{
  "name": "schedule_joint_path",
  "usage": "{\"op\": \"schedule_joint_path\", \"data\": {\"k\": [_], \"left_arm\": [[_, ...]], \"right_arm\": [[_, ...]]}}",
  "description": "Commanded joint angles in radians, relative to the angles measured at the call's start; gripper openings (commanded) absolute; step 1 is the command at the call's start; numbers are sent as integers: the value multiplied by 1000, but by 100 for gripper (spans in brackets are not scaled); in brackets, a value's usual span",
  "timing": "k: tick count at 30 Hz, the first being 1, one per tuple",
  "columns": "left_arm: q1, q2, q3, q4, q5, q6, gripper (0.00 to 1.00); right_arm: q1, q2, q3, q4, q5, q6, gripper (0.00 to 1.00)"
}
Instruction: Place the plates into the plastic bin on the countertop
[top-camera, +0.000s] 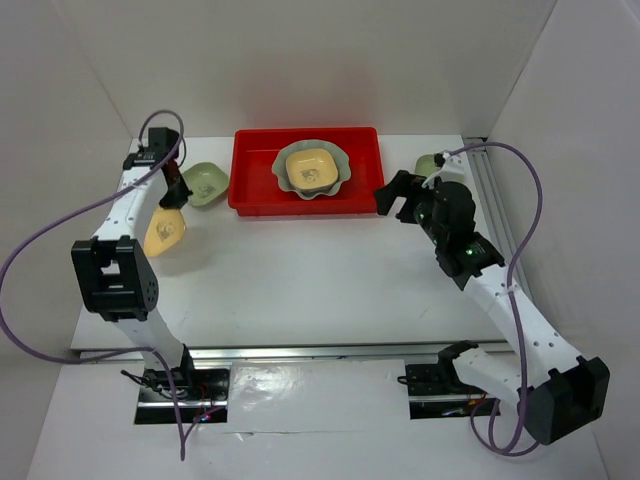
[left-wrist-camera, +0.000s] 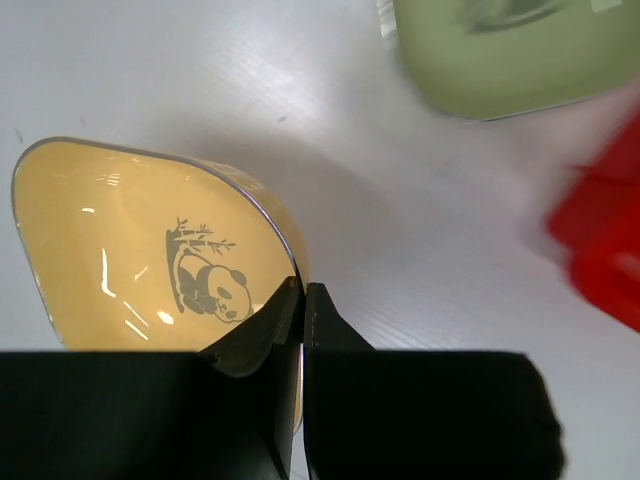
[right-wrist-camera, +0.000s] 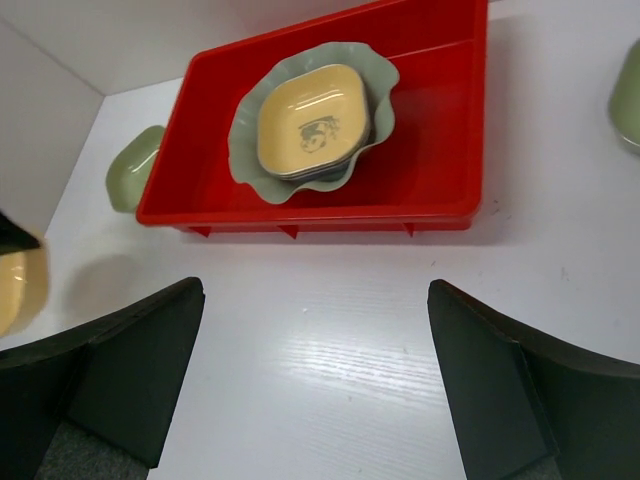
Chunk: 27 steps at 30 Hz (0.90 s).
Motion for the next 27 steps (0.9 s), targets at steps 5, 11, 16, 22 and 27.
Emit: {"op": "schedule_joint_path", "data": {"k": [5, 11, 16, 22, 27], "left_arm": [[-217, 0, 353, -48, 186, -7, 0], [-414, 228, 658, 29, 253, -50, 0], [-502, 451, 886, 124, 230, -43, 0], [-502, 495, 821, 342, 293, -83, 0], [-502, 529, 836, 471, 385, -159, 0]], "right_arm": [[-97, 52, -32, 64, 134, 62, 100], [-235, 196, -14, 92, 166, 83, 100], [-283, 214, -24, 122, 157, 94, 100], [-283, 242, -22, 132, 172, 57, 100], [-283, 285, 0, 118, 183, 48, 100]]}}
